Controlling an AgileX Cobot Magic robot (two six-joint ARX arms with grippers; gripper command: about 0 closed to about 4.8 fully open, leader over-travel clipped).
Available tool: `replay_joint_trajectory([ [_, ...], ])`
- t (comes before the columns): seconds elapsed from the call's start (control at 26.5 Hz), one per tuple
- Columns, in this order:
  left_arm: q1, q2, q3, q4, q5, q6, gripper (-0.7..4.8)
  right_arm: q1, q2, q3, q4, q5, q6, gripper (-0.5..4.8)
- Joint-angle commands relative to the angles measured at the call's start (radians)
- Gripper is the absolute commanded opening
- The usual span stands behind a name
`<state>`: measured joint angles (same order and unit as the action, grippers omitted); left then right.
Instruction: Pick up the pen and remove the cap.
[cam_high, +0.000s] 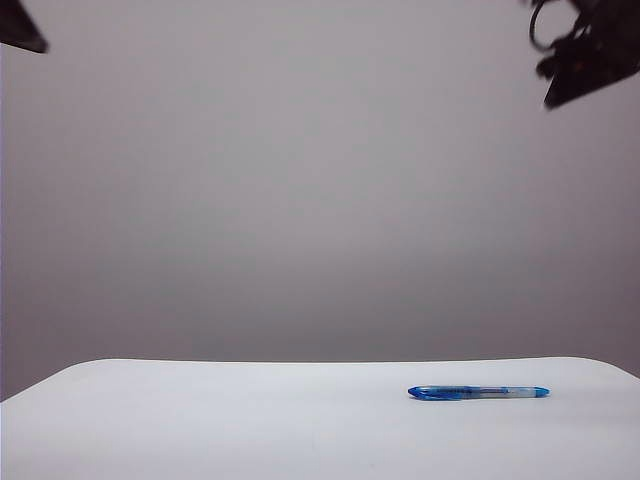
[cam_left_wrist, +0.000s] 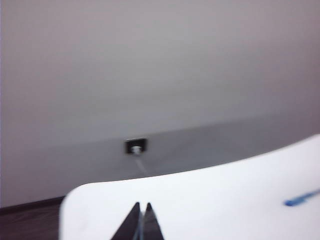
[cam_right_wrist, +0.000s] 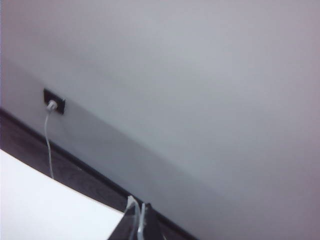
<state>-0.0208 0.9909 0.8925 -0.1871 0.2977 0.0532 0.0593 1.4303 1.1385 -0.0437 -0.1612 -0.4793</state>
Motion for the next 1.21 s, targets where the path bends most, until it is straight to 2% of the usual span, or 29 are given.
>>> replay_joint_trajectory([
  [0.04,-0.058,0.055,0.034,0.003,0.006,0.056,-0.05,-0.017,0.105,0.091,-0.038,-0.098,-0.079,0.14],
  [0.23,-0.146,0.154,0.060,0.010,-0.013,0.071,-0.05,-0.039,0.281,0.248,-0.184,-0.202,-0.190,0.24],
  [0.42,-0.216,0.260,0.066,0.031,-0.035,0.071,-0.05,-0.053,0.476,0.420,-0.366,-0.226,-0.346,0.32],
  [0.64,-0.243,0.307,0.066,0.065,-0.047,0.078,-0.05,-0.052,0.667,0.560,-0.568,-0.321,-0.407,0.39],
  [0.68,-0.243,0.311,0.066,0.070,-0.049,0.085,-0.05,-0.043,0.721,0.590,-0.655,-0.320,-0.450,0.81],
  [0.83,-0.243,0.311,0.066,0.090,-0.047,0.096,-0.05,-0.001,0.801,0.605,-0.779,-0.256,-0.592,1.60],
  [0.91,-0.243,0.312,0.066,0.109,-0.047,0.096,-0.05,0.008,0.813,0.605,-0.785,-0.232,-0.595,1.88],
  [1.06,-0.243,0.312,0.066,0.140,-0.047,0.096,-0.05,0.021,0.826,0.604,-0.788,-0.201,-0.604,3.01],
  [1.21,-0.243,0.330,0.066,0.163,-0.031,0.092,-0.05,0.030,0.832,0.603,-0.789,-0.155,-0.650,3.16],
])
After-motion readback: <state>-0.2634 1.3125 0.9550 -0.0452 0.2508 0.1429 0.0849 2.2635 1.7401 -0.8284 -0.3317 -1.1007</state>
